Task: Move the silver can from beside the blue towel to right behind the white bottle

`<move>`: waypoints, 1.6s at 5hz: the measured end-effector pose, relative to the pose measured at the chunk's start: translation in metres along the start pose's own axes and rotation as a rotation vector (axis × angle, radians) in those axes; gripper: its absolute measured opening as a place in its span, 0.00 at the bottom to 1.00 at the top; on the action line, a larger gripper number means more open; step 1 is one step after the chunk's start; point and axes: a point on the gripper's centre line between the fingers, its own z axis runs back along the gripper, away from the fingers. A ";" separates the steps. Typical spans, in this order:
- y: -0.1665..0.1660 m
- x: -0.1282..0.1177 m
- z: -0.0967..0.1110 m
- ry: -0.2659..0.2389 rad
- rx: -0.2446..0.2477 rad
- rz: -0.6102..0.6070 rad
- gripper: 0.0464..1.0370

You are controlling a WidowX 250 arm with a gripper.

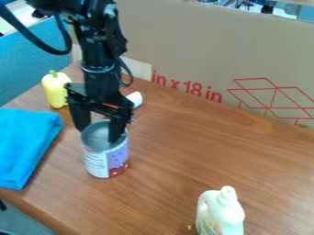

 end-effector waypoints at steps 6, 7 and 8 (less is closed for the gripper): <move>-0.147 0.025 0.007 -0.134 -0.308 -0.151 0.96; -0.137 0.038 0.012 -0.160 -0.304 -0.118 0.96; -0.131 0.041 0.015 -0.157 -0.303 -0.122 0.96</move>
